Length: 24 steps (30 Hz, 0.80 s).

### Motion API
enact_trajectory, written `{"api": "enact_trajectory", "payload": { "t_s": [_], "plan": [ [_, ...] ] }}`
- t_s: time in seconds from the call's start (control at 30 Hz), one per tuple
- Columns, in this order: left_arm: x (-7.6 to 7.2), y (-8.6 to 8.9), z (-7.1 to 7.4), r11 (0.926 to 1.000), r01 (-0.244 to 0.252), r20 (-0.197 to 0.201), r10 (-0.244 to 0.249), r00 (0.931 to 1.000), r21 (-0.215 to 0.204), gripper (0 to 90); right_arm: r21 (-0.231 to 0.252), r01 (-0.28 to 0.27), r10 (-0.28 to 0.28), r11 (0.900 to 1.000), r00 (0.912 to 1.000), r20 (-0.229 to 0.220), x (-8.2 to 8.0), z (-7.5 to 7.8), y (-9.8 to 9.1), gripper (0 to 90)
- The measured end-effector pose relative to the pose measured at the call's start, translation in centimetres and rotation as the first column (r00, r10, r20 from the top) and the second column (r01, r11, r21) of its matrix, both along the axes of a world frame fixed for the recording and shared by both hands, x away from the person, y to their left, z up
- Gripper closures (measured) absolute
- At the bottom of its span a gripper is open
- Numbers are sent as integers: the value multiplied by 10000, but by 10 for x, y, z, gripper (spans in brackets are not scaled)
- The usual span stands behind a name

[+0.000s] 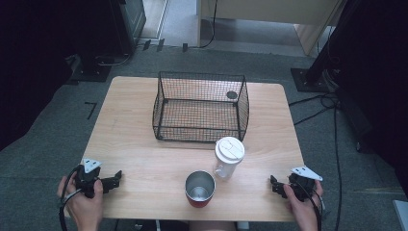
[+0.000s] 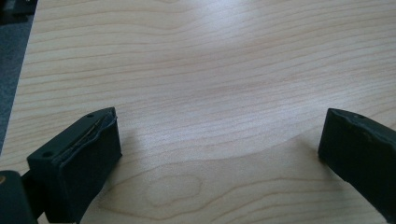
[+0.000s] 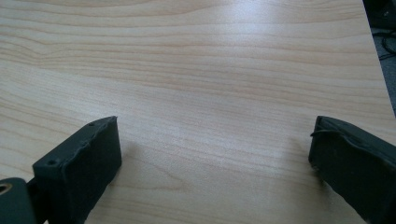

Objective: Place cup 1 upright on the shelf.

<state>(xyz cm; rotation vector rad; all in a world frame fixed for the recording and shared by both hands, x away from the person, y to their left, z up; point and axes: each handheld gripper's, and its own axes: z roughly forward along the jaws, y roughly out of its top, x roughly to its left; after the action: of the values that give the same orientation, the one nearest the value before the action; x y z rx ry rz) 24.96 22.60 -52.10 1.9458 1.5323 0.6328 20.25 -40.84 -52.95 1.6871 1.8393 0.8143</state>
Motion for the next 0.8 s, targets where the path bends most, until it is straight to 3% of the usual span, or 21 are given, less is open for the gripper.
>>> {"api": "enact_trajectory", "payload": {
  "t_s": [0.27, 0.47, 0.8],
  "plan": [
    [4, -3, 0, 9991, -429, 0, 429, 9991, 7, 0, -14, 259, -259, 9997, 9997, 25, -1, 0, 5, 26],
    [6, -6, 0, 9979, -645, 1, 645, 9979, -4, 0, -133, -299, 305, 9995, 9986, 430, -4, 2, 21, 30],
    [6, -6, 0, 9979, -653, -3, 653, 9979, -10, 0, 403, -1375, 1326, 9897, 9855, 1056, -8, 26, 55, 30]
  ]
}}
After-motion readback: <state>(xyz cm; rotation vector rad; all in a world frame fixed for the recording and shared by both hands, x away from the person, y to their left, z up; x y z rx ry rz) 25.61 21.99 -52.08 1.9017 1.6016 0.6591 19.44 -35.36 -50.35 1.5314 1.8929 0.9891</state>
